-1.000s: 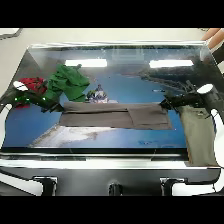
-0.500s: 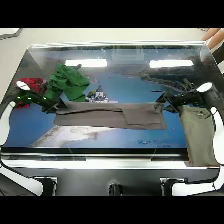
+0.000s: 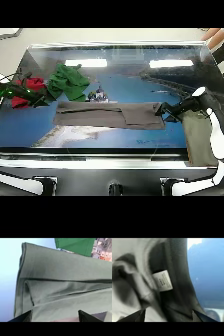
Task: Fold the shirts.
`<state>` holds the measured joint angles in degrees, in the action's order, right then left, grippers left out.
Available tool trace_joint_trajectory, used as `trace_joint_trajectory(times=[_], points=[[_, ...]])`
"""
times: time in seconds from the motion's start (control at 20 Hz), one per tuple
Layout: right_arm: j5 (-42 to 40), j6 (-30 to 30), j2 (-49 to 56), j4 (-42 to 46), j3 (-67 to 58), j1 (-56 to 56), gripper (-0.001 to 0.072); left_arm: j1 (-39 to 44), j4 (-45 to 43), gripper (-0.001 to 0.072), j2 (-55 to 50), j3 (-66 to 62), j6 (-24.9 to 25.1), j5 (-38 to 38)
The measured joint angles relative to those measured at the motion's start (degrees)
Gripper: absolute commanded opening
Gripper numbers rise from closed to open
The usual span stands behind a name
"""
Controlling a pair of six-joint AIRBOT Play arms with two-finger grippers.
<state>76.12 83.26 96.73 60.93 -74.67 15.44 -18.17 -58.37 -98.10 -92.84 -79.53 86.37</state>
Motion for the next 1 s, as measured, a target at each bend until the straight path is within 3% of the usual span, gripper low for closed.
trace_joint_trajectory(times=[0.15, 0.25, 0.3, 0.35, 0.4, 0.45, 0.55, 0.6, 1.0], points=[[-1.29, 1.01, 1.38, -1.36, 0.31, -0.07, 0.0703, -0.04, 0.68, 0.0661, 2.12, -0.07, 0.09, 0.76], [-1.84, 1.62, 2.01, -2.08, 0.33, -1.09, 0.0654, 0.33, 2.56, 0.0661, 3.39, -0.09, 0.68, 0.96], [-2.36, 1.75, 2.12, -2.03, 0.42, -1.9, 0.0506, 0.7, 3.74, 0.066, 3.85, -0.09, 0.94, 0.98], [-2.97, 1.79, 2.4, -1.81, 0.44, -2.93, 0.0199, 1.33, 5.18, 0.0659, 4.26, -0.09, 1.25, 1.03], [-3.82, 1.79, 2.71, -1.7, 0.52, -3.91, 0.0044, 2.23, 6.51, 0.064, 4.55, -0.09, 1.7, 1.16], [-3.89, 2.45, 2.71, -1.22, 0.26, -4.87, 0.0044, 3.19, 7.3, 0.0514, 4.76, -0.09, 2.12, 1.33], [-3.69, 2.93, 1.79, -1.42, -0.7, -5.9, 0.0043, 6.03, 8.44, 0.0138, 5.01, 0.24, 2.58, 0.81], [-3.1, 3.13, 0.55, -1.73, -1.25, -6.19, 0.0043, 8.07, 9.07, 0.0059, 5.07, 0.81, 2.71, 0.22], [2.47, 5.14, -17.03, -8.35, -2.64, -7.02, 0.0044, 34.75, 16.17, 0.0035, -0.33, 9.75, 3.45, -17.14]])
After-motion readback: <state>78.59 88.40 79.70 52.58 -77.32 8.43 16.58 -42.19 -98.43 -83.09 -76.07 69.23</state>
